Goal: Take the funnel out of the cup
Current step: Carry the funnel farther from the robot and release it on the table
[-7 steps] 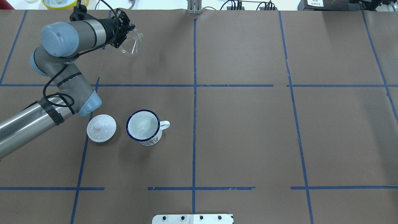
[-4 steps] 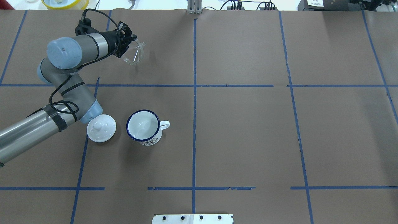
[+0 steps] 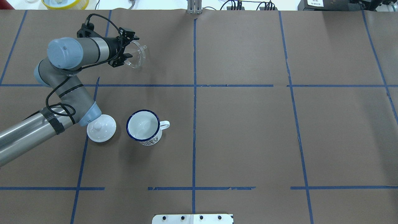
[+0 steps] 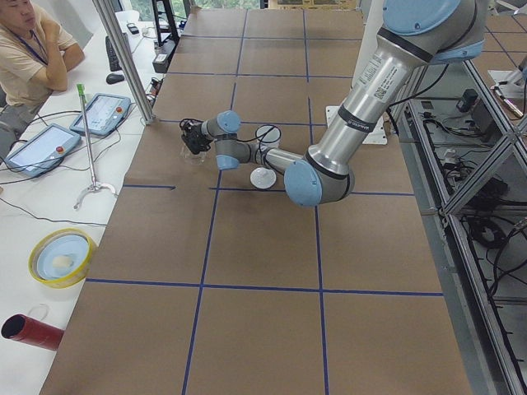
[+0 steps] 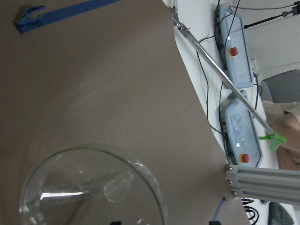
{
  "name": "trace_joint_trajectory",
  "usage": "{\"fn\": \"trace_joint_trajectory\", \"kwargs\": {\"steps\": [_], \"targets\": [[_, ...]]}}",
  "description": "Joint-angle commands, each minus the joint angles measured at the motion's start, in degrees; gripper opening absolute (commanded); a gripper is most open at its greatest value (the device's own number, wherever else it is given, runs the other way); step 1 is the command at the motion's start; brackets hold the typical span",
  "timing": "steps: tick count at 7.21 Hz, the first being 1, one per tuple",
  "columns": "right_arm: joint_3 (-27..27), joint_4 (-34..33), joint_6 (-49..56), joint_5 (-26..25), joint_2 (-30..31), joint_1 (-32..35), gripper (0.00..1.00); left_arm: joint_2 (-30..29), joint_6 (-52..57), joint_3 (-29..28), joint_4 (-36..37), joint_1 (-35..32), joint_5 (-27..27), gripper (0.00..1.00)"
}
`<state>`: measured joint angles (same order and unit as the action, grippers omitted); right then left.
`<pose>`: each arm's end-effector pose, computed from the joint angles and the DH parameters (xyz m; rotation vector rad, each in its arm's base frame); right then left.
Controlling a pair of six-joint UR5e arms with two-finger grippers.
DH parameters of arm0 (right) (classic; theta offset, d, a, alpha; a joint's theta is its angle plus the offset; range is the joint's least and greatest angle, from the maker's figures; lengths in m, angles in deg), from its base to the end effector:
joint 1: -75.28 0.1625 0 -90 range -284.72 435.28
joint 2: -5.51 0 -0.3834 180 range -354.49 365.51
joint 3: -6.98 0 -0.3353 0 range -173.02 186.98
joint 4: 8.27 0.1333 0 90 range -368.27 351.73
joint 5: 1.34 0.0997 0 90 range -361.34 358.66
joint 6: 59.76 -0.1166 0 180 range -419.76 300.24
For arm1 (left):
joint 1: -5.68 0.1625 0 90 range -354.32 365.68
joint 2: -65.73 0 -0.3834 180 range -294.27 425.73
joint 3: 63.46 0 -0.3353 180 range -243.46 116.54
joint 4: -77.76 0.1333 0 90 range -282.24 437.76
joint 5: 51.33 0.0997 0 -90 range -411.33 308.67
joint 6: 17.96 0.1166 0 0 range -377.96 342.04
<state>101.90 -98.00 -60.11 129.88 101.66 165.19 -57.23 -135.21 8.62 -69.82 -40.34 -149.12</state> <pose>0.0558 -0.3925 0.6403 -0.0188 -0.7193 0.0104 0.3824 -0.5655 0.3365 0.0954 1.3343 -1.0088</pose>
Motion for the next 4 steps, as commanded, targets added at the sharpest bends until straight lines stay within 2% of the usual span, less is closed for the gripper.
{"fn": "trace_joint_trajectory", "kwargs": {"steps": [1,2,4], "targets": [[0.00,0.00,0.00,0.00,0.00,0.00,1.00,6.47,5.54,14.97,16.04,-0.21,-6.51,1.00],[0.00,0.00,0.00,0.00,0.00,0.00,1.00,7.11,6.85,20.59,27.06,-0.30,-9.40,0.99],[0.00,0.00,0.00,0.00,0.00,0.00,1.00,7.64,18.41,28.53,49.12,-0.30,-9.78,0.98]]}}
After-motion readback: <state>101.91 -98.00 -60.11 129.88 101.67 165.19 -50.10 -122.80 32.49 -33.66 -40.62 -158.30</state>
